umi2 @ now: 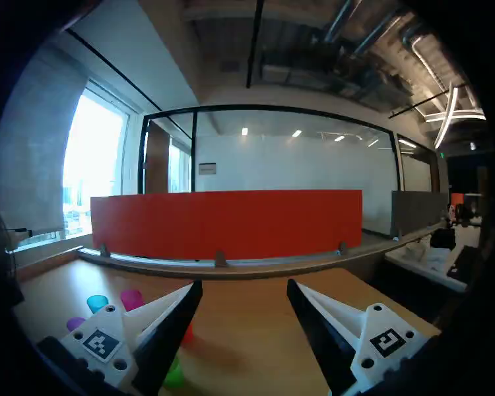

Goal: Pour water

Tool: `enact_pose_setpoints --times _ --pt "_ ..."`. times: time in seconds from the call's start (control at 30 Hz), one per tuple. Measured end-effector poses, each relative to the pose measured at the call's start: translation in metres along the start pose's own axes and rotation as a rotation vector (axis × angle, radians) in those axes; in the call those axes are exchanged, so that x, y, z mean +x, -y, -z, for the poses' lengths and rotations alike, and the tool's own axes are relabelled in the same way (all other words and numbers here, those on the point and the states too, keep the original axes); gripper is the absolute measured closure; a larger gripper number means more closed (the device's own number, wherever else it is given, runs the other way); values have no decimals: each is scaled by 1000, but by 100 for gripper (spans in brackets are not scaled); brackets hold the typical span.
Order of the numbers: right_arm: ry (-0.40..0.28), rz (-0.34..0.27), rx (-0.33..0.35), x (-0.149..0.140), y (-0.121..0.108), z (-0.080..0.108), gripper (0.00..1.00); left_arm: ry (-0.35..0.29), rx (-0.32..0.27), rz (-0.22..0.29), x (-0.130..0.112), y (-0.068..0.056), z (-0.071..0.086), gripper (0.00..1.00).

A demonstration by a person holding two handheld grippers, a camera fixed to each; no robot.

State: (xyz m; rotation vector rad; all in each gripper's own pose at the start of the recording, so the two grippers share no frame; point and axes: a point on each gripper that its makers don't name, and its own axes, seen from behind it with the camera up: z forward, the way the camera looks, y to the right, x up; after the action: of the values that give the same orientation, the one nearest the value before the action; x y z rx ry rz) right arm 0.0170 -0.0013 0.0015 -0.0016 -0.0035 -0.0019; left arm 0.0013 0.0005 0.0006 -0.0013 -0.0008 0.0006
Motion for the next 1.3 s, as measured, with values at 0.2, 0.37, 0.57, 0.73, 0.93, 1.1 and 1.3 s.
enact_pose_setpoints --times 0.2,0.37,0.57,0.73,0.93,1.1,1.3 --pt "1 4 4 32 6 0 0 12 -23 -10 20 -8 -5 9" --pt "5 12 9 47 8 -1 1 28 -42 -23 30 -11 -6 8" --pt "25 22 32 55 14 -2 1 54 -63 -47 37 -13 -7 8" --pt "46 30 56 58 21 0 1 79 -90 -70 38 -17 -9 8" --pt "66 32 76 59 26 2 1 108 -105 -83 37 -19 -10 8" --pt "99 49 108 52 34 6 1 137 -126 -87 32 -21 -11 8" --pt "152 88 168 39 48 10 1 190 -166 -116 17 -24 -14 8"
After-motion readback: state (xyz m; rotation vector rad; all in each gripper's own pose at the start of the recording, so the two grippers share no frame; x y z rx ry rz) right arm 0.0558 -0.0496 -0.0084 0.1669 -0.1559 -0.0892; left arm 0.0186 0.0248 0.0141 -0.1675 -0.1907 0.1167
